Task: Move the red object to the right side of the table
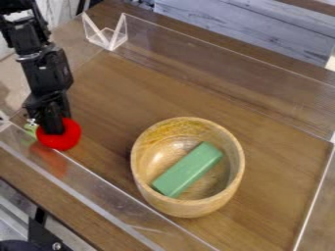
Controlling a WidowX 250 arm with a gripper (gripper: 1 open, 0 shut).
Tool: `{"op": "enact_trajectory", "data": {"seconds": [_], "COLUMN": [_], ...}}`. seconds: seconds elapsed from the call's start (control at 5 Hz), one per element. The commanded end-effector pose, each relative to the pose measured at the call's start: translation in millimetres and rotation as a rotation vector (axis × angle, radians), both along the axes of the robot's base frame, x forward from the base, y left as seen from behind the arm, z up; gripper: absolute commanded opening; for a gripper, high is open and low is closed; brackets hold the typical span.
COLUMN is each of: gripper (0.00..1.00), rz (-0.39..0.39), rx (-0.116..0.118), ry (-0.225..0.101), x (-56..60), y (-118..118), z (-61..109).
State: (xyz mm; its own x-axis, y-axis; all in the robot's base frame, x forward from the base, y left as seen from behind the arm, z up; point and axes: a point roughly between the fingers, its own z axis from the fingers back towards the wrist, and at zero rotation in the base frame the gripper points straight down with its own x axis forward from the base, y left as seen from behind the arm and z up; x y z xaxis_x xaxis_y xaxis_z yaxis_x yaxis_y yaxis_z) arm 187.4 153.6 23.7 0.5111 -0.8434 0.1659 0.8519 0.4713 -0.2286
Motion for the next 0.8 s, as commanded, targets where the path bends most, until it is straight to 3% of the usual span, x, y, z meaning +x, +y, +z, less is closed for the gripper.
{"op": "enact_trajectory", "data": {"seconds": [0.0,0.4,0.6], "gripper": [0.0,0.0,0.0], "rz": [0.014,0.199,0.216], "rx": [0.013,0.048,0.035], "ry": [-0.013,-0.041,-0.048], "x": [4.8,29.4,37.2], "y": [-7,-31,-64], "z": [18.9,81.6,97.3]}}
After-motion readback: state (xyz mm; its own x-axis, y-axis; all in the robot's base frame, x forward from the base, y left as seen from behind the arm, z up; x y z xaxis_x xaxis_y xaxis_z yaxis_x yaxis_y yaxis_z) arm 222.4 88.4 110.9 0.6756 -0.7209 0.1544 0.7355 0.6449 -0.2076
